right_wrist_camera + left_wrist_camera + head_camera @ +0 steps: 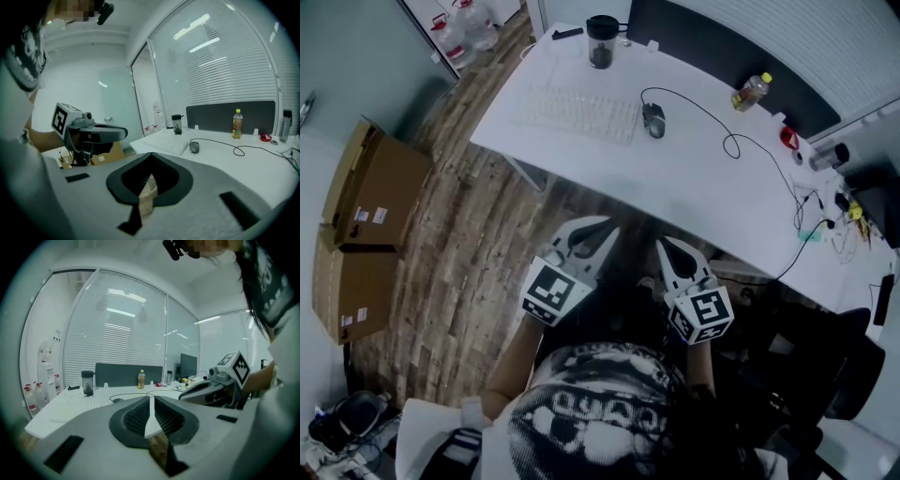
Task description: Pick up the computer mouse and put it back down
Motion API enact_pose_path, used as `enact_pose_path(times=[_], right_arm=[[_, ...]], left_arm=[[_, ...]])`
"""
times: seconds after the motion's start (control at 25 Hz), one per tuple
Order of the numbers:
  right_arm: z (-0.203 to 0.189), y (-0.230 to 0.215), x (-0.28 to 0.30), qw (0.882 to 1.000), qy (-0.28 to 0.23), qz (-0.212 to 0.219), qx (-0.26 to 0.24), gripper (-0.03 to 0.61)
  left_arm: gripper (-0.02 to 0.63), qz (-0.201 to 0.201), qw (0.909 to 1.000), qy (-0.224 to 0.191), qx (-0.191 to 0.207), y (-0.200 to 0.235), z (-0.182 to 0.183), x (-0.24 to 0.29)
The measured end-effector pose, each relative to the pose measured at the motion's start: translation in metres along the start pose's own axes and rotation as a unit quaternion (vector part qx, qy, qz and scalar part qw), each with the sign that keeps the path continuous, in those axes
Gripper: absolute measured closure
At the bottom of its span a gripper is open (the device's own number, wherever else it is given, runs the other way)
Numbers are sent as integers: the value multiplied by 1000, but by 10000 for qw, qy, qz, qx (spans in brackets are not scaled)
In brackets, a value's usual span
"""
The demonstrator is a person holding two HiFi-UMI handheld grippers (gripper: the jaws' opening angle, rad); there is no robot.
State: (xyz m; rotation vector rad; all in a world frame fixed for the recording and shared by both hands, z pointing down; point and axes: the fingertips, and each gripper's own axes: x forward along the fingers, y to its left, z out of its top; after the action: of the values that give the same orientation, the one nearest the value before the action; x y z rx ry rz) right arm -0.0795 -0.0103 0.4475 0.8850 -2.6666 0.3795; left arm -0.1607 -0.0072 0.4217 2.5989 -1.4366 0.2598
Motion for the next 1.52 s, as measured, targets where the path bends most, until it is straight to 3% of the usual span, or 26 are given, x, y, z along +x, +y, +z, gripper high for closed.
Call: enact_pose_path(times=[0.24, 0.52, 0.76, 0.88, 1.0, 1.12, 1.4, 1.52], right_arm=[[0, -33, 6, 9999, 29, 112, 80, 586], [24, -92, 46, 9982, -163, 584, -8, 584], [27, -151, 101, 9950, 119, 953, -290, 578], [19, -183, 137, 9943, 322, 983, -277, 471], [9, -211, 179, 9953, 502, 806, -185, 419], [-5, -229, 223, 9952, 783, 590, -76, 326], [-31, -261, 305, 9916, 1294, 41, -9, 251], [-39, -268, 328, 9887, 1496, -62, -1, 234]], left_arm=[[586, 69, 10000, 10, 36, -3, 9, 28], [586, 747, 9971, 95, -82, 15, 16, 64], [586, 1353, 9906, -31, -179, 38, 33, 108], [586, 1465, 9891, -4, -164, 39, 46, 131], [586, 1591, 9872, -36, -67, 41, 48, 149], [586, 1719, 9851, 18, -55, 45, 49, 159], [586, 1988, 9797, 248, -71, 58, 45, 169], [586, 2053, 9774, 429, -256, 59, 46, 170]])
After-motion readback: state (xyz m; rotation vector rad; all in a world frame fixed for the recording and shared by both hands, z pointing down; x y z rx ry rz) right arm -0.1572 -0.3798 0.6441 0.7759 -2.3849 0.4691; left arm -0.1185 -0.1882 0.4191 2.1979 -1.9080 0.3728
